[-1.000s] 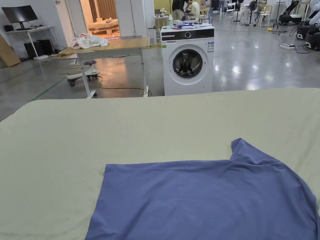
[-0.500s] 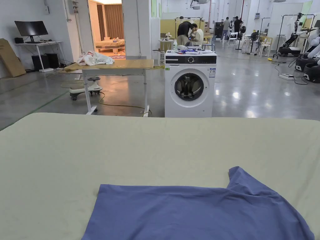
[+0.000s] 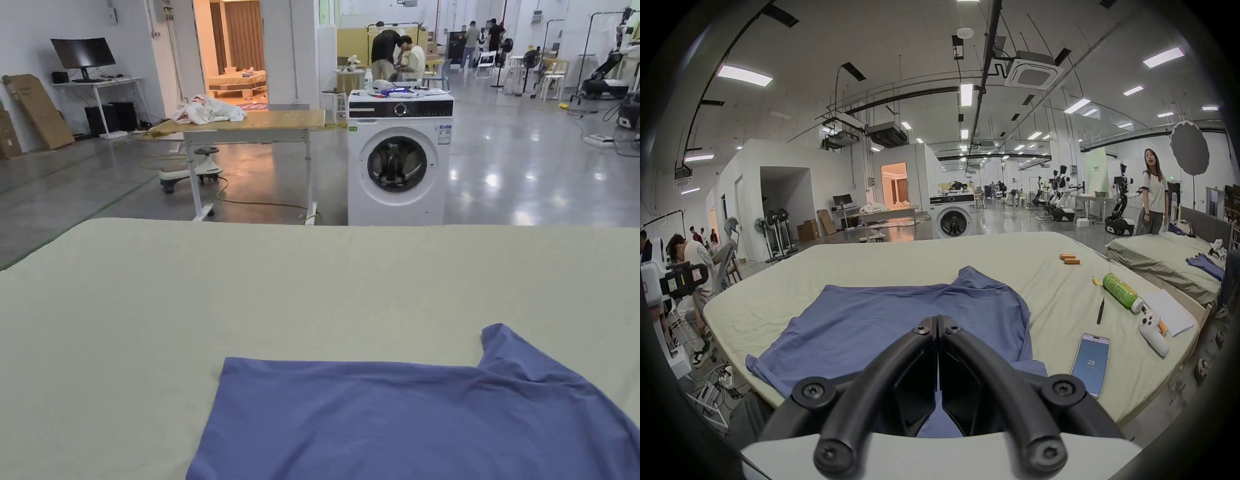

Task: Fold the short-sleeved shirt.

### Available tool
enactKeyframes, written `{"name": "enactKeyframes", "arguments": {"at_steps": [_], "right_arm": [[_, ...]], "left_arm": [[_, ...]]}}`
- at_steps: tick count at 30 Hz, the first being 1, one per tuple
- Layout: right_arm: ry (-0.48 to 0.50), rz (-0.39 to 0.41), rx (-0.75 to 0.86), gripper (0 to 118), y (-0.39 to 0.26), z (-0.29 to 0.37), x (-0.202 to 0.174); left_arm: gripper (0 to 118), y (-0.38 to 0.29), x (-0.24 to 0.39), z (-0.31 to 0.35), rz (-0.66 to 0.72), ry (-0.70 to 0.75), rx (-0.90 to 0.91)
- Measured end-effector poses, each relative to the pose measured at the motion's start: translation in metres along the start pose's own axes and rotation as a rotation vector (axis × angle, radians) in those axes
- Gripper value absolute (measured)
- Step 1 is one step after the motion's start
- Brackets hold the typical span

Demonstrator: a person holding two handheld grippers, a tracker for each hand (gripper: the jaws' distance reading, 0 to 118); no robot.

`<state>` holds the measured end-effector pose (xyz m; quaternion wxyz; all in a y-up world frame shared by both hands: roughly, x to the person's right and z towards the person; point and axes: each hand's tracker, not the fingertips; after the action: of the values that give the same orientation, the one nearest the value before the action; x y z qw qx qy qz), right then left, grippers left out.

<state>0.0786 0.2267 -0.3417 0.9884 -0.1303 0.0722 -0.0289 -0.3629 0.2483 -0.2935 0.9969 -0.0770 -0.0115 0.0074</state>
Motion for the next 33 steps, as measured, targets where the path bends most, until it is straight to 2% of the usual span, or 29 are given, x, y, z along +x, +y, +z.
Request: {"name": "enactKeyframes", "arguments": {"at_steps": [1, 2, 3, 6, 8, 12, 14, 17, 19, 21, 25, 26, 28, 29, 32, 33], "right_arm": [[-0.005, -0.007, -0.007, 0, -0.001, 0.0, 0.001], [-0.005, -0.013, -0.013, 0, -0.002, 0.001, 0.003], [-0.003, -0.019, -0.02, 0, -0.005, 0.001, 0.005], [-0.006, -0.03, -0.05, 0, -0.014, 0.006, 0.011], [-0.014, -0.032, -0.078, 0, -0.021, 0.01, 0.015], [-0.017, -0.095, -0.138, 0, -0.036, 0.011, 0.027], [-0.03, -0.102, -0.144, 0, -0.039, 0.012, 0.031], [-0.049, -0.11, -0.144, 0, -0.04, 0.015, 0.037], [-0.071, -0.101, -0.145, 0, -0.04, 0.017, 0.041], [-0.095, -0.107, -0.151, 0, -0.042, 0.02, 0.046], [-0.161, -0.168, -0.176, 0, -0.052, 0.02, 0.063], [-0.183, -0.185, -0.187, 6, -0.054, 0.018, 0.068], [-0.212, -0.21, -0.245, 57, -0.06, 0.012, 0.076], [-0.233, -0.209, -0.277, 73, -0.065, 0.008, 0.081], [-0.276, -0.196, -0.352, 72, -0.084, 0.001, 0.09], [-0.258, -0.199, -0.383, 73, -0.091, -0.004, 0.093]], "left_arm": [[1, -0.006, -0.006, -0.004, 0.021, -0.009, -0.007], [10, -0.01, -0.012, -0.012, 0.053, -0.037, -0.027], [26, -0.02, -0.021, -0.021, 0.071, -0.066, -0.094], [60, -0.055, -0.044, -0.044, 0.05, -0.043, -0.271], [68, -0.078, -0.054, -0.056, 0.039, -0.038, -0.401], [68, -0.121, -0.073, -0.077, 0.125, -0.053, -0.542], [66, -0.132, -0.08, -0.087, 0.2, -0.04, -0.546], [58, -0.148, -0.091, -0.105, 0.298, -0.062, -0.588], [43, -0.147, -0.088, -0.108, 0.245, -0.049, -0.596], [35, -0.142, -0.083, -0.109, 0.151, -0.068, -0.622], [14, -0.14, -0.067, -0.112, 0.083, -0.078, -0.664], [11, -0.141, -0.063, -0.113, 0.064, -0.078, -0.672], [11, -0.144, -0.058, -0.116, 0.037, -0.057, -0.677], [11, -0.145, -0.057, -0.116, 0.038, -0.05, -0.682], [11, -0.144, -0.056, -0.116, 0.043, -0.039, -0.685], [11, -0.145, -0.057, -0.116, 0.05, -0.04, -0.686]]}}
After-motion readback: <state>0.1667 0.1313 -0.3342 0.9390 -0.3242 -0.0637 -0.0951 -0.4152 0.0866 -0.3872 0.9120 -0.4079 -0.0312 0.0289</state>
